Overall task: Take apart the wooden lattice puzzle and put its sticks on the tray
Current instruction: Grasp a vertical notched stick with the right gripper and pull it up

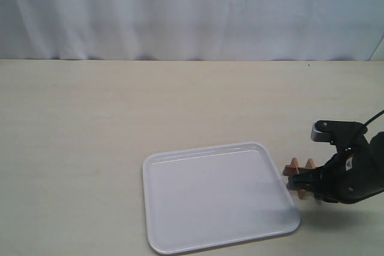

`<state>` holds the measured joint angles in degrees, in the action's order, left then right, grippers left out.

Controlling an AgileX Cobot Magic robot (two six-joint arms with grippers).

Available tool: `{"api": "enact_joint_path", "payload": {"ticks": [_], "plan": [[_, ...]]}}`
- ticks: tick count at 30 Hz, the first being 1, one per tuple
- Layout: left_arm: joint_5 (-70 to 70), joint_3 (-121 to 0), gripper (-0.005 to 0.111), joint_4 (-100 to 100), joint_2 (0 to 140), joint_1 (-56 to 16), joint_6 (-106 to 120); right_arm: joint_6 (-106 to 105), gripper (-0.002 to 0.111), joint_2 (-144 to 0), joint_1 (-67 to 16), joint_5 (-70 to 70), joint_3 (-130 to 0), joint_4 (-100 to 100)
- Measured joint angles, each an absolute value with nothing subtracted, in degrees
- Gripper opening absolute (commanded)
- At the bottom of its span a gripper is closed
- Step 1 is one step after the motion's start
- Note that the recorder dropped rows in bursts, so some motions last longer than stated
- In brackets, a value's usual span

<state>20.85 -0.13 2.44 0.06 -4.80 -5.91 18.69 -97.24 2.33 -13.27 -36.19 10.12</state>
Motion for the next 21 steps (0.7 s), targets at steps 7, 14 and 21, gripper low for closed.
{"api": "enact_joint_path", "payload": {"ticks": [7,14,21], "plan": [[20.85,-0.13,0.0,2.44,0.06,-4.8,-5.91,18.69,0.007,-97.24,2.33,-12.98,-36.19,10.74],[20.85,-0.13,0.0,2.44,0.06,-4.8,-5.91,18.69,0.007,-97.24,2.33,-12.32,-36.19,10.74],[20.85,-0.13,0.0,2.44,0.06,-4.8,-5.91,18.69,0.004,-97.24,2.33,-12.32,-36.19,11.23]]}}
